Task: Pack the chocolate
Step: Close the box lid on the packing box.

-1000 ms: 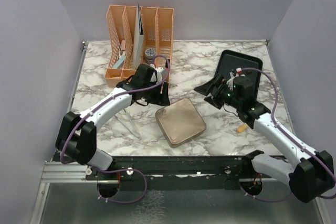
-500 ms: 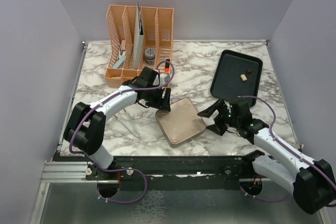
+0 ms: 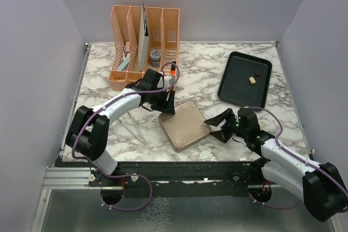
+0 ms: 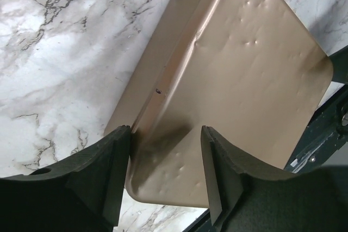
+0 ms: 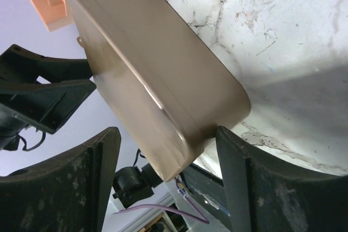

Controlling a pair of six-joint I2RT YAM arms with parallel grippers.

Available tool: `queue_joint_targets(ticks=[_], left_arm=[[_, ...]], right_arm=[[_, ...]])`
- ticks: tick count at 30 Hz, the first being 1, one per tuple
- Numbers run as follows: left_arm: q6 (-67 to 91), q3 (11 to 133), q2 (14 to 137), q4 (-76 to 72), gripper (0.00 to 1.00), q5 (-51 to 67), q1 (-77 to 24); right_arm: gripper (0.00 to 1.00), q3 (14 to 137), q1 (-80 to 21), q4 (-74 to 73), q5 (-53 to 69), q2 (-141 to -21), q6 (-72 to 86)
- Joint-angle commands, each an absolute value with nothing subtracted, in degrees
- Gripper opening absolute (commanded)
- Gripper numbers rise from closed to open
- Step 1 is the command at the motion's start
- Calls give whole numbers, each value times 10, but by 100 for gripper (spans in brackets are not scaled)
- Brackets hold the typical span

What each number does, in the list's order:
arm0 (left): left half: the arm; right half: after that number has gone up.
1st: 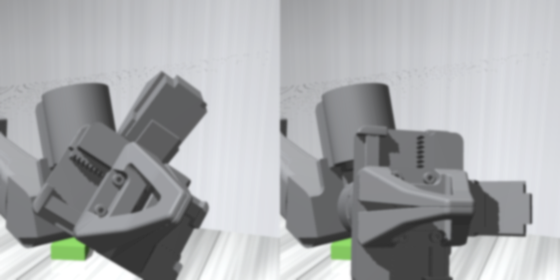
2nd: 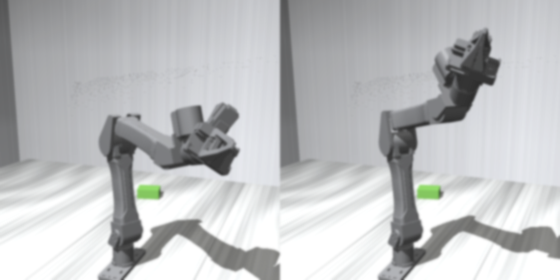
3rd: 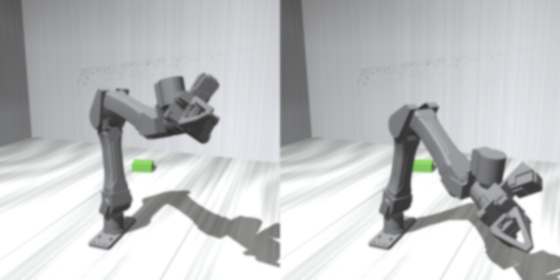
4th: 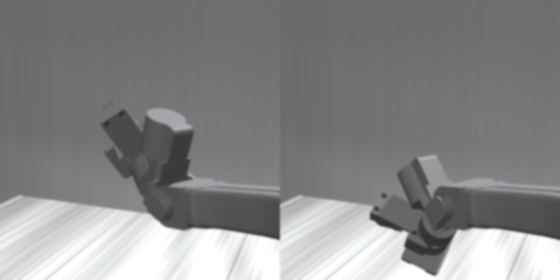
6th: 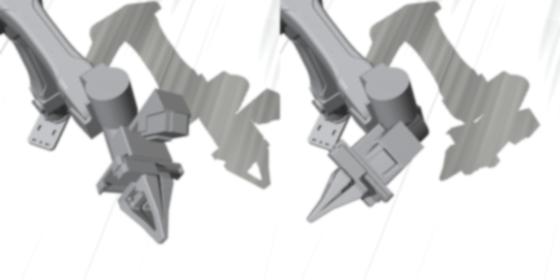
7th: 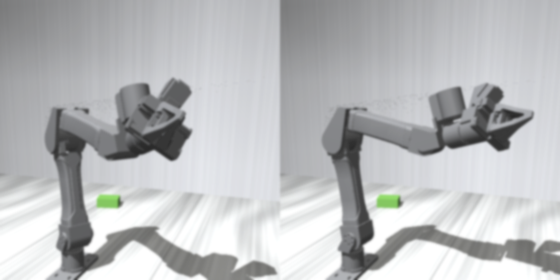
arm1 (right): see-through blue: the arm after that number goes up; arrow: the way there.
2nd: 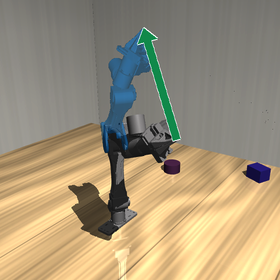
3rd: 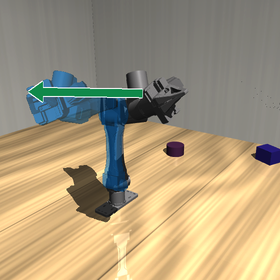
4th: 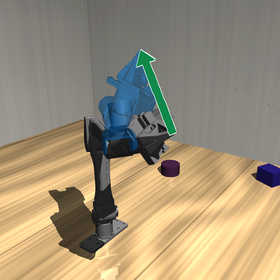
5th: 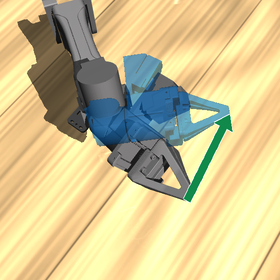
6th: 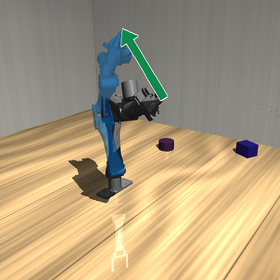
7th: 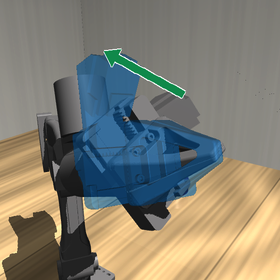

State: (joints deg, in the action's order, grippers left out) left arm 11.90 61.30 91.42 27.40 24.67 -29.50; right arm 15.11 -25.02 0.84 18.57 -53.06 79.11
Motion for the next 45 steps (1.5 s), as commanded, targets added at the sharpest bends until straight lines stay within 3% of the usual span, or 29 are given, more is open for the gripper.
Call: queue_joint_targets(ticks=[1, 8, 16, 26, 30, 33, 38, 45], left_arm=[[147, 595, 913, 239, 56, 317, -300], [187, 568, 909, 195, 55, 343, -301], [188, 563, 915, 194, 56, 334, -302], [194, 573, 912, 193, 56, 336, -303], [225, 563, 898, 159, 56, 379, -306], [267, 550, 882, 117, 57, 420, -314], [285, 551, 869, 115, 63, 423, -336], [285, 536, 864, 121, 65, 410, -342]], right_arm=[[71, 128, -254, 185, 211, -522, 826], [51, 118, -254, 341, 242, -586, 811], [50, 133, -254, 472, 264, -609, 796], [44, 125, -254, 453, 241, -621, 778], [39, 136, -254, 443, 247, -655, 744], [33, 148, -254, 535, 313, -722, 734], [36, 150, -254, 700, 374, -789, 769], [45, 129, -254, 734, 345, -787, 803]])
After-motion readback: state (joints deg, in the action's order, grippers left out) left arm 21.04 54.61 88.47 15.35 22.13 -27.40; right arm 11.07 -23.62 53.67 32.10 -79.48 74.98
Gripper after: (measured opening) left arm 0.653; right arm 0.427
